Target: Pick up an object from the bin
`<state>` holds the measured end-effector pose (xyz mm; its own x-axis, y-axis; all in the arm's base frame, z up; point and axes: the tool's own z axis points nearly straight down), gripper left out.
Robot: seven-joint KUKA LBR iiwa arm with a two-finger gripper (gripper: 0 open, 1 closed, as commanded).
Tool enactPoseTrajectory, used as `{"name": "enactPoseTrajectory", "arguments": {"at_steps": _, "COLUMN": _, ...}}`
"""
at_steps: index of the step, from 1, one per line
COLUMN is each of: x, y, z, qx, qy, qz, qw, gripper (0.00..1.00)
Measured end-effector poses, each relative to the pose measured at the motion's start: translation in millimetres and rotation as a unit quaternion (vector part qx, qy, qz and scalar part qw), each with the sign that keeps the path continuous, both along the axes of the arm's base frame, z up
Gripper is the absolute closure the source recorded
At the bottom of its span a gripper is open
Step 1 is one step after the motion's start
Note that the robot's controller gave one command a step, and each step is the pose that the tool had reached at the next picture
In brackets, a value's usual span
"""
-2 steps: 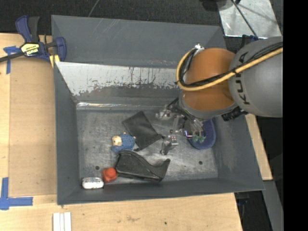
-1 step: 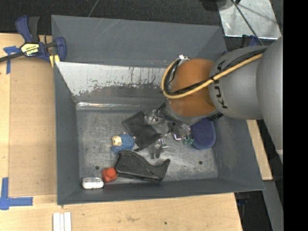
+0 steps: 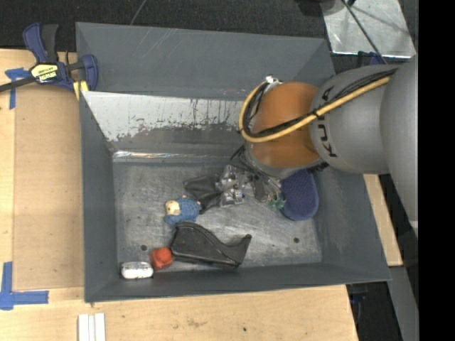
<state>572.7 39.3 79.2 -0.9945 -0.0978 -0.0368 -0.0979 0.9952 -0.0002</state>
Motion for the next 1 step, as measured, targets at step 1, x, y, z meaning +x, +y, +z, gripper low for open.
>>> {"name": "enactPoseTrajectory", "arguments": {"at_steps": 1, "x": 7.2, "y": -10.9, "z": 169.1, "qx": -0.004, "qy": 0.0113, "qz": 0.085, "qw": 0.9964, "gripper": 1.00}}
